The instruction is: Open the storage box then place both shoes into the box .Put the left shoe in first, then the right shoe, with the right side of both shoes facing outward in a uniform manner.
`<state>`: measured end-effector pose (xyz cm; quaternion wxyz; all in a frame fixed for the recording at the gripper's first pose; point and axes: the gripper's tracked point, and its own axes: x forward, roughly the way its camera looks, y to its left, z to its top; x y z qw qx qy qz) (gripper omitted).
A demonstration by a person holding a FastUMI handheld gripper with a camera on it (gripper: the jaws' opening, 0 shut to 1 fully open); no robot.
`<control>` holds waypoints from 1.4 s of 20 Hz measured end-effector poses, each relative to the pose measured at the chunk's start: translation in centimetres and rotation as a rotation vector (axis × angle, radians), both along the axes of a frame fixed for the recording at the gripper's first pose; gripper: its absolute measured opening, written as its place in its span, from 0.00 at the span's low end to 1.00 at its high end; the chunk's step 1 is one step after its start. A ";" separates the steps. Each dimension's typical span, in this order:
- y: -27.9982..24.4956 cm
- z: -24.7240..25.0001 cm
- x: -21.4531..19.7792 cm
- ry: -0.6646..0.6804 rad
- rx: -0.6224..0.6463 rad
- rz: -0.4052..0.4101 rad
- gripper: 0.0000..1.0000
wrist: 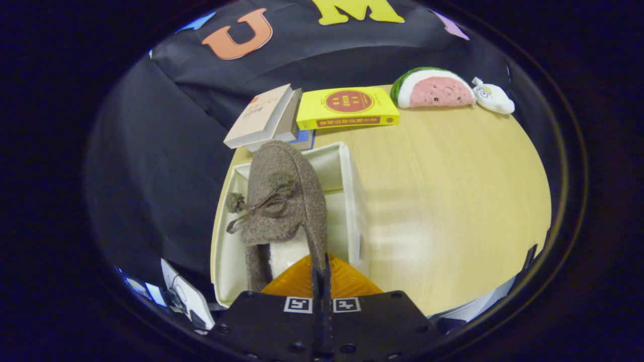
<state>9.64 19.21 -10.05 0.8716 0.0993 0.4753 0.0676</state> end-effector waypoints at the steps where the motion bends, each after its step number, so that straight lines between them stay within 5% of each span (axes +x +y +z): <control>1: 0.0 0.0 0.1 -0.005 0.002 -0.002 0.00; 9: -0.1 0.1 0.1 -0.044 0.001 -0.053 0.03; 13: 0.1 0.1 -0.2 -0.073 -0.010 -0.064 0.14; 19: 0.4 0.2 -0.4 -0.135 -0.022 -0.047 0.09; 20: 0.9 0.2 -0.5 -0.145 -0.013 -0.034 0.11; 21: 0.7 0.3 -0.6 -0.159 -0.019 -0.031 0.25; 24: 1.1 1.1 -1.4 -0.219 -0.017 -0.006 0.36; 28: 1.8 2.6 -2.6 -0.324 -0.024 0.025 0.71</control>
